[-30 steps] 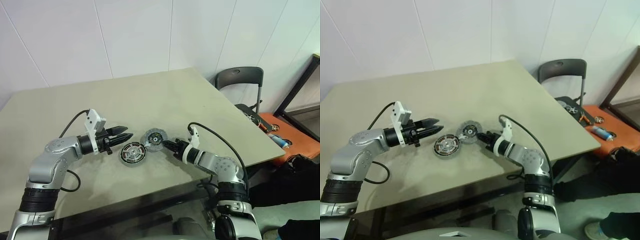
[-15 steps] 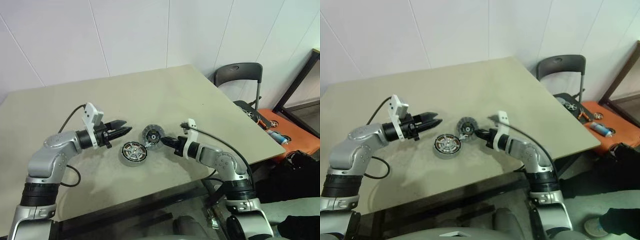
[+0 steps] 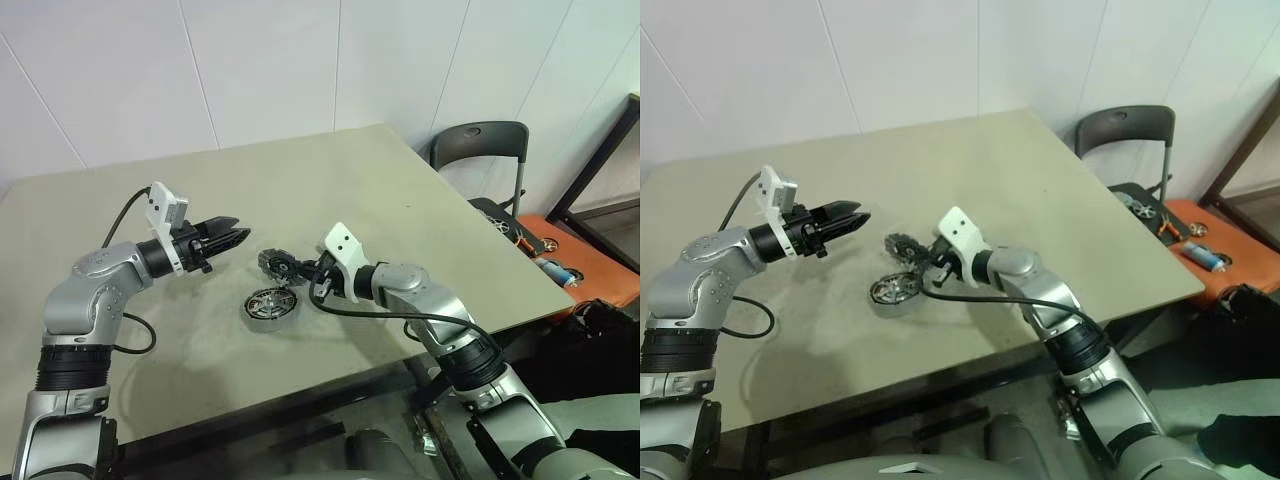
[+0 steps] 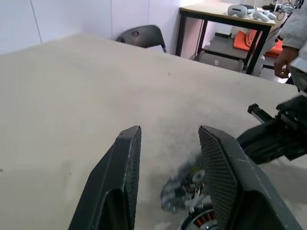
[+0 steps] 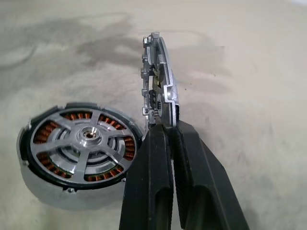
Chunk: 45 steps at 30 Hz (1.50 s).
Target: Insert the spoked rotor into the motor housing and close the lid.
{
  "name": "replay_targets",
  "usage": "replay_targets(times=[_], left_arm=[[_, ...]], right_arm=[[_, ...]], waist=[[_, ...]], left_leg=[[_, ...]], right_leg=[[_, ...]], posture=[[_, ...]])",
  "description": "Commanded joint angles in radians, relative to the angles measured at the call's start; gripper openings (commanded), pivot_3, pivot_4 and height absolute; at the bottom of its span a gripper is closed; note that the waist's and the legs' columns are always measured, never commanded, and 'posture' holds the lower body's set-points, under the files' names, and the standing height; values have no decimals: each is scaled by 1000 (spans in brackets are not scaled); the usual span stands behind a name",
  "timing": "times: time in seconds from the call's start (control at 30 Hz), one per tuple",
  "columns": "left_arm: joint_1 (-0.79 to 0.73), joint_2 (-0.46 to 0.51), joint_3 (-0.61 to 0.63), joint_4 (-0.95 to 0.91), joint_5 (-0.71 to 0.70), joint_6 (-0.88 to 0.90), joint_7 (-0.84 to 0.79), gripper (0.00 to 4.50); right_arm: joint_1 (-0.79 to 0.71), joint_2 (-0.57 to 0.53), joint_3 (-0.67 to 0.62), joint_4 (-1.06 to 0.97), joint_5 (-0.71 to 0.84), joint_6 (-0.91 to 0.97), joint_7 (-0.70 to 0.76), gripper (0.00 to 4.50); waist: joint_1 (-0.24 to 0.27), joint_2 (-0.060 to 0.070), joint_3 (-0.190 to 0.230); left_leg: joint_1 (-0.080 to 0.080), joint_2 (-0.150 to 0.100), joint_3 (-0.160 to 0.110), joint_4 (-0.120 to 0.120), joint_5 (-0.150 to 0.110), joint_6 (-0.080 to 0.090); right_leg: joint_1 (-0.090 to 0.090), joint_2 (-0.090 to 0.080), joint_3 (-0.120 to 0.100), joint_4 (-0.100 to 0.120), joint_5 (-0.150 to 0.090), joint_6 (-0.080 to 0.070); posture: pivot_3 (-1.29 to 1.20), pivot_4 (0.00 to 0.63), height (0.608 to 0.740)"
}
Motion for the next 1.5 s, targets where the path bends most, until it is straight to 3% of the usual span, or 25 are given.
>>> replay_targets(times=[0.03,0.33,0.53,0.87,1.07,1.3,1.5], left_arm=[[-4,8,25,-20,0,-21,2,2043],[-25,1,15,16,18,-26,-4,2043],[-35,2,14,34,28,-28,-8,2043],[-8,5,23,13,25,-19,-4,2043],[8,3,22,-7,21,-14,1,2043],[7,-10,13,-15,22,-11,8,2043],[-9,-17,3,3,30,-20,1,2043]], right_arm=[[34,-34,26,-27,-38,-59,58,16],[96,-106,100,70,-232,-527,136,16],[44,-100,177,243,-486,-962,24,16],[-1,-99,291,422,-895,-1215,-241,16],[30,-136,257,524,-882,-1265,-278,16],[74,-108,105,566,-573,-1165,-121,16],[100,-204,129,548,-634,-1308,-87,16]], waist=[[2,0,0],[8,-1,0],[10,-1,0],[1,-3,-2],[1,-3,-2],[19,-5,-3],[28,-4,-2]], left_leg=[[0,0,0,0,0,0],[0,-1,1,0,0,0],[1,-1,1,0,0,0],[2,-1,1,0,1,-1],[4,-1,1,1,1,-2],[6,-1,1,2,1,-2],[9,-2,3,2,1,-2]], right_leg=[[0,0,0,0,0,0],[0,0,0,0,-2,3],[1,0,0,0,0,0],[1,1,1,2,1,-3],[4,1,1,2,2,-3],[8,0,1,1,2,-4],[11,1,0,0,1,-4]], posture=[[0,0,740],[0,0,740],[0,0,740],[0,0,740],[0,0,740],[0,0,740],[0,0,740]])
